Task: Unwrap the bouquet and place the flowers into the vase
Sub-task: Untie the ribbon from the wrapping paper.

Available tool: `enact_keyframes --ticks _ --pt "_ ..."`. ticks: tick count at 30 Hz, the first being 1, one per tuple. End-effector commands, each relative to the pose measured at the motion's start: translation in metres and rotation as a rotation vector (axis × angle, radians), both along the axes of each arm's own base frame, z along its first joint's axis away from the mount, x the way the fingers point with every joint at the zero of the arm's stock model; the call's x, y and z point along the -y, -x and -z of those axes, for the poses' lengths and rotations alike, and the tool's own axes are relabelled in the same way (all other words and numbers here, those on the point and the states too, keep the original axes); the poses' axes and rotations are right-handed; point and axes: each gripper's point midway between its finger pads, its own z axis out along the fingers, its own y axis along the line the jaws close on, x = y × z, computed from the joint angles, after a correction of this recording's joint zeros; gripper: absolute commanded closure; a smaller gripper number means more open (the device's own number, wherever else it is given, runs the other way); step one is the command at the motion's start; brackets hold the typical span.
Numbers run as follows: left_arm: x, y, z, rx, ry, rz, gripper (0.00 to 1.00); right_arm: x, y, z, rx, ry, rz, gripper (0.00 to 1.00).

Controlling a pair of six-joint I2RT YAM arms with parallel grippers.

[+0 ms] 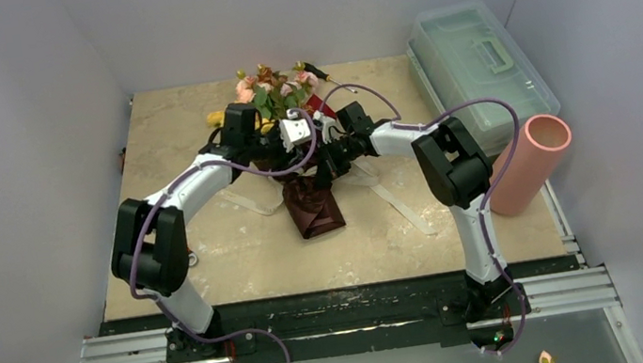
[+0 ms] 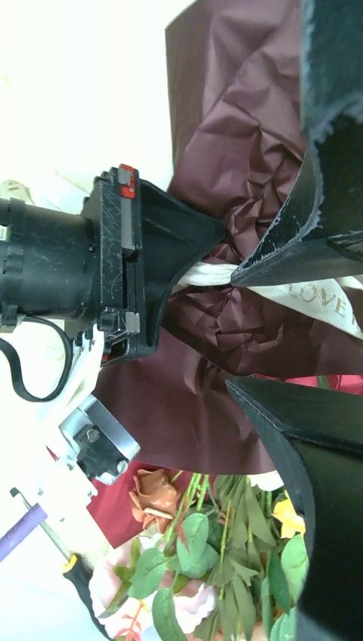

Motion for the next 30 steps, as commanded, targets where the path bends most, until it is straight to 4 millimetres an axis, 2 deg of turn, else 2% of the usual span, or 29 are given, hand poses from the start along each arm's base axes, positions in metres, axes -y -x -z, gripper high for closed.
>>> enact_keyframes --ticks 1,8,12,14,20,24,30 --pt "0.0 -0.003 0.011 0.081 -0.09 0.126 0.51 0.019 -0.006 0.021 0.05 0.127 0.028 1.0" --pt "-0.009 0.009 0.039 0.066 -0.193 0.234 0.47 0.019 -0.008 0.019 0.059 0.132 0.022 1.0" --pt "-0.011 0.011 0.047 0.054 -0.222 0.252 0.52 0.019 -0.009 0.018 0.063 0.134 0.024 1.0" --pt "-0.011 0.009 0.044 0.059 -0.217 0.248 0.57 0.02 -0.01 0.019 0.066 0.143 0.027 1.0" --pt "0.0 0.004 0.016 0.056 -0.139 0.209 0.76 0.023 -0.012 0.022 0.075 0.169 0.033 1.0" --pt "0.002 -0.004 0.006 0.049 -0.114 0.155 1.0 0.025 -0.012 0.024 0.072 0.178 0.037 1.0" --pt "0.007 -0.024 -0.012 0.044 -0.033 0.035 1.0 0.026 -0.012 0.026 0.074 0.191 0.038 1.0"
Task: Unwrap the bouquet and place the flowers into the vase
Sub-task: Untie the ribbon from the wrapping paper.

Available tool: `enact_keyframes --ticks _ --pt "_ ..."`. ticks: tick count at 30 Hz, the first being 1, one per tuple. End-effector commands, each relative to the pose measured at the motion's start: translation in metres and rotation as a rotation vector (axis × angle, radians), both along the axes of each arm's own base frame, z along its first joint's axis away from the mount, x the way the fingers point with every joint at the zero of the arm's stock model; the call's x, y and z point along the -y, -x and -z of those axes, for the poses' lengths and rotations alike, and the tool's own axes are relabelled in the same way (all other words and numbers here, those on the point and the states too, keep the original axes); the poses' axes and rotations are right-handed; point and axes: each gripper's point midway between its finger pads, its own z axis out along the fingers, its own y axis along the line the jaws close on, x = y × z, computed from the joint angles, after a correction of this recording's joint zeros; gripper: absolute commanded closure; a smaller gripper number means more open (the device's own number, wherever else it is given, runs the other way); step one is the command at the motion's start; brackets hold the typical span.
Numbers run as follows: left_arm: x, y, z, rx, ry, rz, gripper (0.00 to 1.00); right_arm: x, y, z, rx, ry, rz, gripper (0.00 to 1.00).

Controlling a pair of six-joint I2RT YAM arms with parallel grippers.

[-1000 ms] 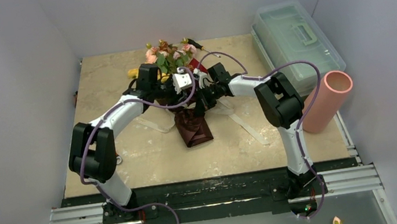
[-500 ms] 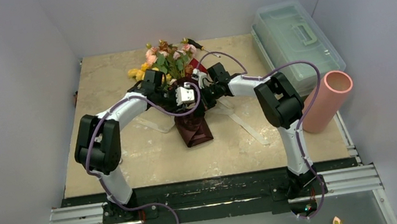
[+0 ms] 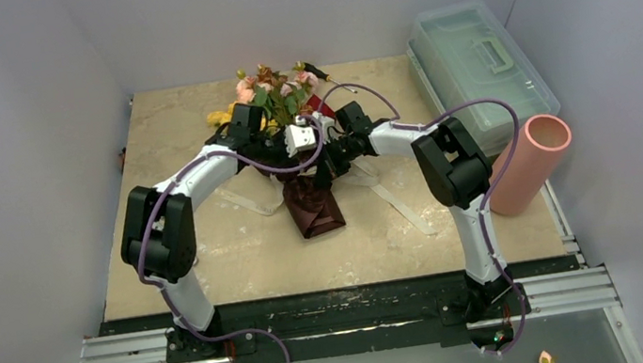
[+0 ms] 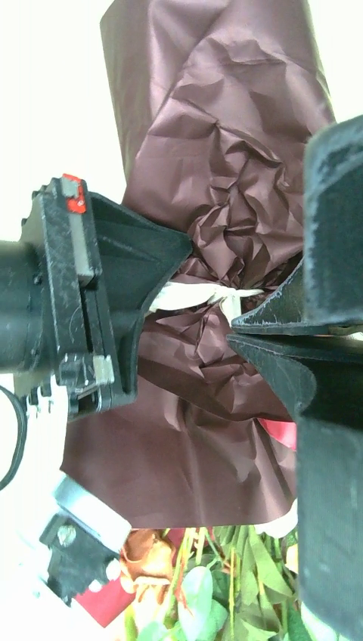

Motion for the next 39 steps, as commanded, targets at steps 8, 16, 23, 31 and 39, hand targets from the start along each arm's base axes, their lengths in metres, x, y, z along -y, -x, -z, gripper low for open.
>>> enact_keyframes --ticks 8,16,23,31,39 --pt "-0.018 -0.081 -0.076 0.037 0.292 -0.408 1.0 0.03 -0.008 0.029 0.064 0.191 0.036 1.0" --pt "-0.023 -0.103 -0.081 -0.004 0.381 -0.565 1.0 0.029 -0.006 0.028 0.087 0.206 0.013 1.0" --pt "-0.009 -0.079 -0.09 0.037 0.271 -0.408 0.51 0.021 -0.009 0.021 0.089 0.18 0.015 1.0" --pt "-0.006 -0.024 -0.082 0.182 0.133 -0.275 0.26 0.013 -0.012 0.008 0.086 0.141 0.015 1.0" --pt "0.003 -0.003 -0.043 0.183 0.099 -0.127 0.53 0.008 -0.007 -0.005 0.068 0.103 -0.003 1.0"
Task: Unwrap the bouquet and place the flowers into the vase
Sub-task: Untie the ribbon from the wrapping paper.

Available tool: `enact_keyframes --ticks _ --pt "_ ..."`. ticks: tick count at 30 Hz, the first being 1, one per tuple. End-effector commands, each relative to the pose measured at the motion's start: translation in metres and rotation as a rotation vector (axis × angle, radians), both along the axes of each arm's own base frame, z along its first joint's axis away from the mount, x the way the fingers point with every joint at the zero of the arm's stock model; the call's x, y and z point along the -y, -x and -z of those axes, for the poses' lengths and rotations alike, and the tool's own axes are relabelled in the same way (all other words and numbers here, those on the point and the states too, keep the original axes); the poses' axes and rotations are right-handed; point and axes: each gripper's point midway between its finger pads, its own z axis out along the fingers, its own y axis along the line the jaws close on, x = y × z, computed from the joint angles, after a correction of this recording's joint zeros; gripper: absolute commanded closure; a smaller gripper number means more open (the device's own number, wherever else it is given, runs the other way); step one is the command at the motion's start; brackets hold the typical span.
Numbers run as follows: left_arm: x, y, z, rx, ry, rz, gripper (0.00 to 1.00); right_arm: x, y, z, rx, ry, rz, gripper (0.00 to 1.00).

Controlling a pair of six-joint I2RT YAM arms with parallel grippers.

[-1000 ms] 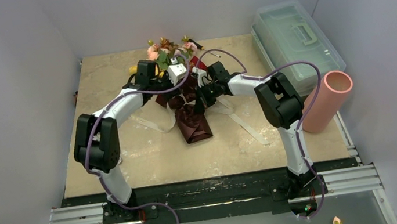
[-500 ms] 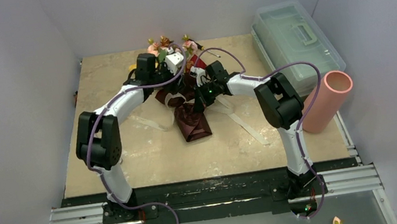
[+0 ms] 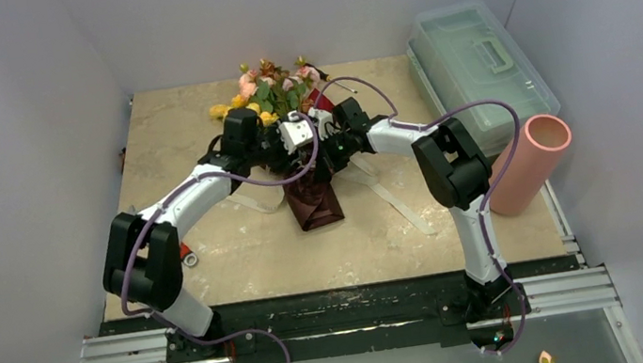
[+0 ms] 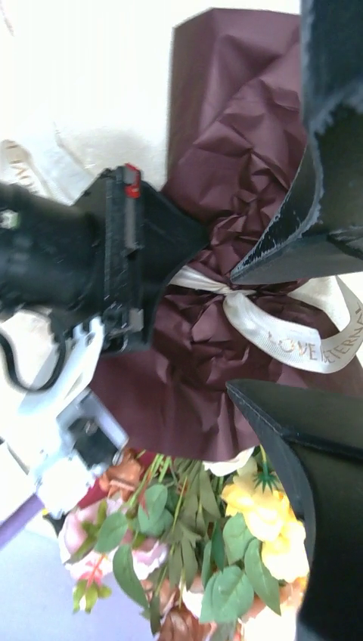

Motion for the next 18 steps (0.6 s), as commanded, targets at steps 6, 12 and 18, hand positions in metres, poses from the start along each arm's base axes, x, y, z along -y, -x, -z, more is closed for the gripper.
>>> enact_keyframes --ticks 6,12,18 --pt "0.004 0.018 0.045 0.001 -0.095 0.179 0.77 0.006 0.012 -0.006 -0.05 0.032 -0.008 1.0" --pt "0.003 0.022 0.063 -0.034 -0.111 0.201 0.91 0.007 0.016 -0.006 -0.055 0.034 -0.016 1.0" --pt "0.006 0.021 0.075 -0.061 -0.125 0.226 0.95 0.007 0.016 -0.008 -0.053 0.033 -0.016 1.0"
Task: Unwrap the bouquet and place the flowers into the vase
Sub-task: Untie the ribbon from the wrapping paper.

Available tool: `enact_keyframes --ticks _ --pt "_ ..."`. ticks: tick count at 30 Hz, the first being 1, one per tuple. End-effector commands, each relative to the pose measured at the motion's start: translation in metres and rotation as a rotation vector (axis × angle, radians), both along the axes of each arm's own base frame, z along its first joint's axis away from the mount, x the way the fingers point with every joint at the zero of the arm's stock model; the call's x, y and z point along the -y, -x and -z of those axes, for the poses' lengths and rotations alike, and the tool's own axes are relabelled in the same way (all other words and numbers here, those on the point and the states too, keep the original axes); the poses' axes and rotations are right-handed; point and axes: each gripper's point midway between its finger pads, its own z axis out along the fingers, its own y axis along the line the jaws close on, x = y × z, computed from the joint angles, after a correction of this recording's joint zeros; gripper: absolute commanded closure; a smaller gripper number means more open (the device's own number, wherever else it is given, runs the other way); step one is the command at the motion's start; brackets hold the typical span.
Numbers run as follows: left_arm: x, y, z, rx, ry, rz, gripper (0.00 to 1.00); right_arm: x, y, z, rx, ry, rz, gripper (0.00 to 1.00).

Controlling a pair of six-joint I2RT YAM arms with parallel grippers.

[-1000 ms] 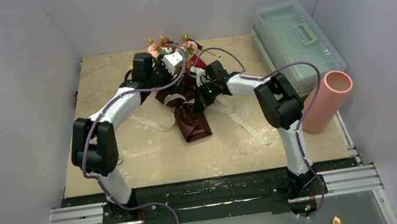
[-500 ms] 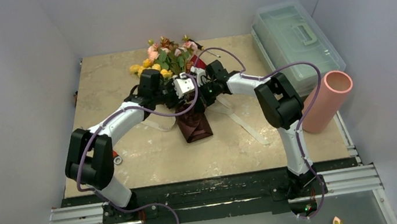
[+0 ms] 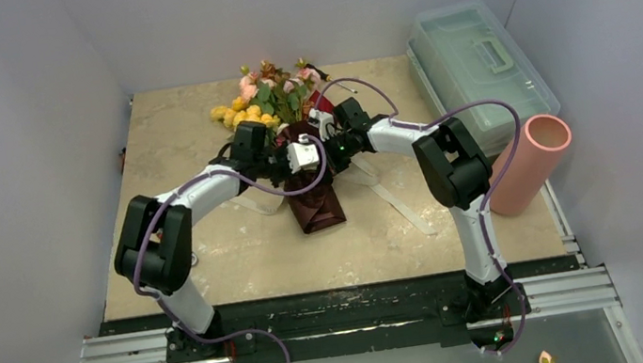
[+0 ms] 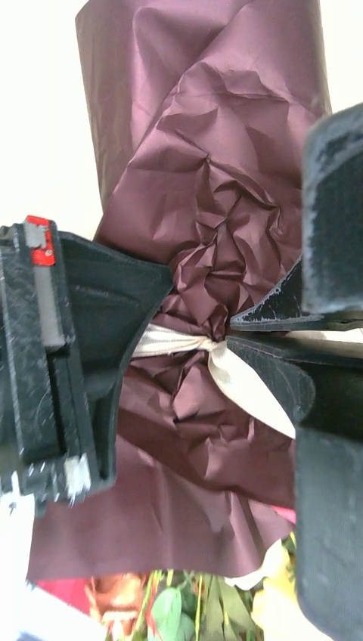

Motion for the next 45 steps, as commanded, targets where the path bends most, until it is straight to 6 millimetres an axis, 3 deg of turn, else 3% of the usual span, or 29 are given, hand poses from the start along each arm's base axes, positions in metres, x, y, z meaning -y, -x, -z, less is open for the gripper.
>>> enact_keyframes --ticks 1,15,19,27,37,40,45 --pt "0.008 0.001 0.006 -0.013 0.009 0.056 0.96 0.006 0.006 -0.009 -0.004 0.031 -0.002 1.0" --pt "0.005 -0.043 0.012 0.011 0.034 -0.151 0.91 0.009 0.007 -0.007 0.005 0.041 -0.006 1.0" --pt "-0.002 -0.044 0.012 0.032 0.009 -0.171 0.88 0.01 0.008 -0.006 0.007 0.047 -0.007 1.0" --pt "-0.015 -0.035 0.041 0.052 -0.122 -0.169 0.81 0.01 0.006 -0.006 0.014 0.048 -0.002 1.0" --pt "-0.031 -0.041 0.053 0.19 -0.29 -0.219 1.0 0.015 0.005 0.001 0.019 0.074 0.009 1.0" --pt "-0.035 -0.047 0.048 0.215 -0.281 -0.284 1.0 0.019 0.006 0.007 0.02 0.1 0.012 1.0" --pt "-0.026 -0.06 0.008 0.18 -0.068 -0.409 1.0 0.028 0.01 0.019 0.022 0.144 0.018 1.0"
